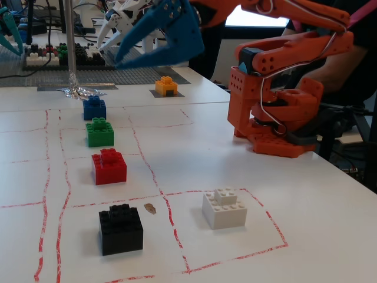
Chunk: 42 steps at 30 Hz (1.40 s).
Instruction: Grab the block and put it in the grey marker
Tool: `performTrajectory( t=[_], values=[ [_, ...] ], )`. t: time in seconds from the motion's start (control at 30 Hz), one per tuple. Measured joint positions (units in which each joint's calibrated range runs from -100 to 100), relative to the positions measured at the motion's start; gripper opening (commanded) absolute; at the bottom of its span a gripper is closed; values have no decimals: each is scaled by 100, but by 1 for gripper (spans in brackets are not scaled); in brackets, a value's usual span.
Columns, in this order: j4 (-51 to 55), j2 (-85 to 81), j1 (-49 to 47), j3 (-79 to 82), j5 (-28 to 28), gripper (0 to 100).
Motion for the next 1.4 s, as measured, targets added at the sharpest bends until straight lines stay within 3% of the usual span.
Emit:
performTrajectory(
  t=[0.47,1.4],
  values=[
    [916,-1925,-279,2083,-103,0],
    [1415,-1968,-279,2182,-156,0]
  ],
)
